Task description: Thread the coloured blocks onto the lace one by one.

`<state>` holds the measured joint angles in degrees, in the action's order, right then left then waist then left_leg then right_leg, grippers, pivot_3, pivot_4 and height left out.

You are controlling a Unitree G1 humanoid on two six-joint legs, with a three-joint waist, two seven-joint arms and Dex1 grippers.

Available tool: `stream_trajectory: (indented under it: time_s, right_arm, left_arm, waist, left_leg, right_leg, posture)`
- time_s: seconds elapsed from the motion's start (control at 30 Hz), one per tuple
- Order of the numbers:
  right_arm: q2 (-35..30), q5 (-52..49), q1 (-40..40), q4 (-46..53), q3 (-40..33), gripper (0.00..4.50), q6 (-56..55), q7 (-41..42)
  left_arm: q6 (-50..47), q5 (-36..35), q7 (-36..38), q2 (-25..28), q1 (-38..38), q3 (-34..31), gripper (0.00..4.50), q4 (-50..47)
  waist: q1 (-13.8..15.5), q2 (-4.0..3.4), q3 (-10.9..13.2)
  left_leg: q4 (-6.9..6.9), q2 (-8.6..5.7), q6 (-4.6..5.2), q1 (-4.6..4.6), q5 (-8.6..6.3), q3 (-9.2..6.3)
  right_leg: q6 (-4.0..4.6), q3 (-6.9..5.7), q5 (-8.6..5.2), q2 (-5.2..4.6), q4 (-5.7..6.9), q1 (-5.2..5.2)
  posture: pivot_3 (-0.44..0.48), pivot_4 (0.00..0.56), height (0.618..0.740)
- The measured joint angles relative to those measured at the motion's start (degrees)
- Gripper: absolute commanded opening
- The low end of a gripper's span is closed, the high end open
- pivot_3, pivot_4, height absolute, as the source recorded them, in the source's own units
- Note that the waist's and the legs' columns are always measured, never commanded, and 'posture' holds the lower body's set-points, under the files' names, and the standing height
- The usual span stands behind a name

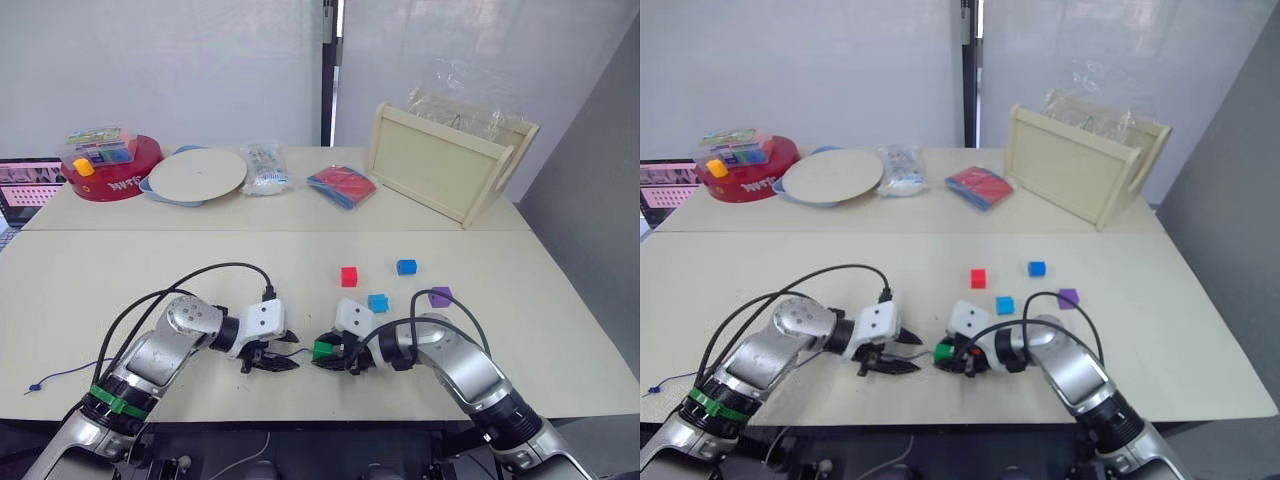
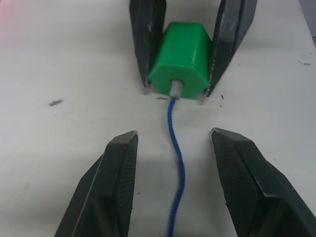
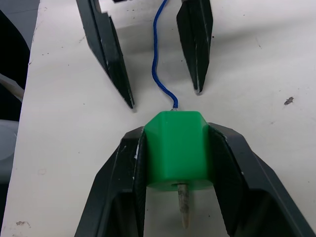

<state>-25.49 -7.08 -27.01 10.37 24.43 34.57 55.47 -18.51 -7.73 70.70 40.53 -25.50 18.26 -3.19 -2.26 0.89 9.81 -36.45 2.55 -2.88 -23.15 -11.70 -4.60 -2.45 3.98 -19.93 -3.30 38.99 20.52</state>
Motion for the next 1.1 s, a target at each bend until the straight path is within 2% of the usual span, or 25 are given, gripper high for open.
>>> stream_trajectory:
  time_s: [0.2,0.47,0.8,0.93,0.97,1.1]
  right_arm:
    - [-0.17,-0.22,0.02,0.27,-0.05,1.3,0.55,-0.24]
    - [-0.56,-0.79,0.16,0.53,-0.06,1.3,0.68,-0.62]
    - [-0.68,-0.94,0.16,0.73,-0.15,1.3,1.12,-0.86]
    - [-0.57,-0.98,0.16,0.8,-0.14,1.3,1.37,-1.02]
    - [-0.47,-1.01,0.16,0.9,-0.17,2.38,1.65,-1.19]
    - [-0.44,-1.28,0.5,0.67,-0.47,3.72,2.49,-2.22]
  left_arm:
    - [2.46,0.96,-1.63,-2.45,-0.26,-0.32,0.06,2.48]
    - [3.5,1.07,-1.16,-5.21,-1.27,0.88,0.02,3.54]
    - [1.92,1.21,-0.74,-5.37,-2.0,1.1,0.02,3.38]
    - [0.66,1.16,-0.49,-4.87,-2.26,1.08,1.17,2.65]
    - [-0.23,0.85,-0.02,-4.41,-2.5,1.03,1.57,2.13]
    - [-2.32,-0.94,2.37,-2.13,-3.25,0.74,2.87,-0.77]
  waist:
    - [0.08,0.0,0.0]
    - [0.25,0.0,0.0]
    - [0.26,0.0,0.0]
    - [0.19,0.0,0.0]
    - [0.16,0.01,0.0]
    - [0.03,0.01,0.01]
  left_leg:
    - [0.0,-0.01,0.0,0.01,0.0,0.0]
    - [-0.01,-0.03,0.0,-0.01,0.0,0.0]
    - [-0.01,-0.04,0.0,-0.02,0.0,0.0]
    - [-0.01,-0.03,0.0,-0.01,0.0,0.0]
    - [-0.01,-0.03,0.0,-0.02,0.0,0.0]
    - [0.0,-0.03,0.0,-0.06,0.0,0.0]
  right_leg:
    - [0.0,0.01,0.0,-0.01,-0.01,-0.01]
    - [0.0,0.0,0.0,-0.03,-0.01,-0.01]
    - [0.0,0.0,0.0,-0.03,-0.01,-0.01]
    - [0.0,0.0,0.0,-0.03,-0.01,-0.01]
    - [0.0,0.0,0.0,-0.03,-0.01,-0.01]
    - [0.0,0.0,0.0,-0.02,-0.01,0.04]
  posture:
    - [0.0,0.15,0.74]
    - [0.0,0.15,0.74]
    - [0.0,0.15,0.74]
    - [0.0,0.15,0.74]
    - [0.0,0.15,0.74]
    - [0.0,0.15,0.74]
